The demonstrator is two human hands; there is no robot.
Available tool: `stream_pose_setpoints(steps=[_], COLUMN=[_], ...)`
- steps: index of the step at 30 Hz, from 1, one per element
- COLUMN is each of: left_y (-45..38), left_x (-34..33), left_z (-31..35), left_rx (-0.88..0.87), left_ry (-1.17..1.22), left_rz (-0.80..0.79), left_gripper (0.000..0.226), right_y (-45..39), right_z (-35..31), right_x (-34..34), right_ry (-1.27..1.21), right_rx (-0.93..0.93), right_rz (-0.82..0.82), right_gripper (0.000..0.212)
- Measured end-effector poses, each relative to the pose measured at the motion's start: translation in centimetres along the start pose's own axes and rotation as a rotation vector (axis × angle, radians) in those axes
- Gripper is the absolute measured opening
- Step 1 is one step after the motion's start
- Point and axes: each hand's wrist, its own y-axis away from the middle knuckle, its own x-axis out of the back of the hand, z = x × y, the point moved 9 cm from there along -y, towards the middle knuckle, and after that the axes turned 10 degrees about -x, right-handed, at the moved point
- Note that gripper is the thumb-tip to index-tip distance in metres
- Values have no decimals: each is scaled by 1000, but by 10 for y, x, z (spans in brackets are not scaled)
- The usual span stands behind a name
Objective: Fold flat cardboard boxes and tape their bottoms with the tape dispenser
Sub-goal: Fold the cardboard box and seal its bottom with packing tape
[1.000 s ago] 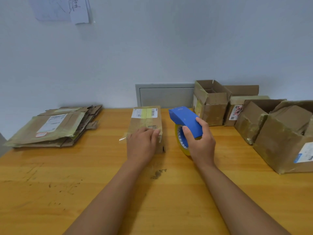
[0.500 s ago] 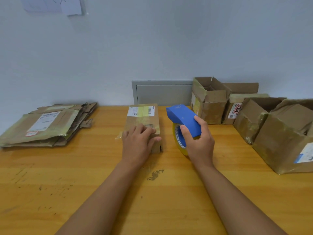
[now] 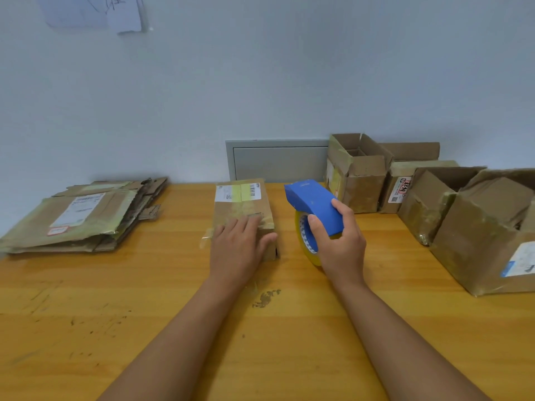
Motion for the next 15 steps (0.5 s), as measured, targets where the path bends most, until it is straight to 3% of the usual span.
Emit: stream_pose_setpoints(steps=[3, 6, 11, 15], left_y=[-1, -3, 0, 1], left_x=[5, 6, 3, 2], left_z=[-1, 0, -3, -4], left_rx=[-31, -51, -100, -99], left_ry=[10, 9, 48, 45], left_rz=[62, 90, 35, 19], left_gripper=[22, 22, 34, 20], right_y=[0, 1, 0, 0], right_z=[0, 0, 0, 1], right_x=[0, 1, 0, 0], right_ry=[-5, -9, 1, -3], right_rx=[-9, -6, -2, 5], right_rz=[-1, -4, -4, -6], right_gripper=[55, 54, 53, 52])
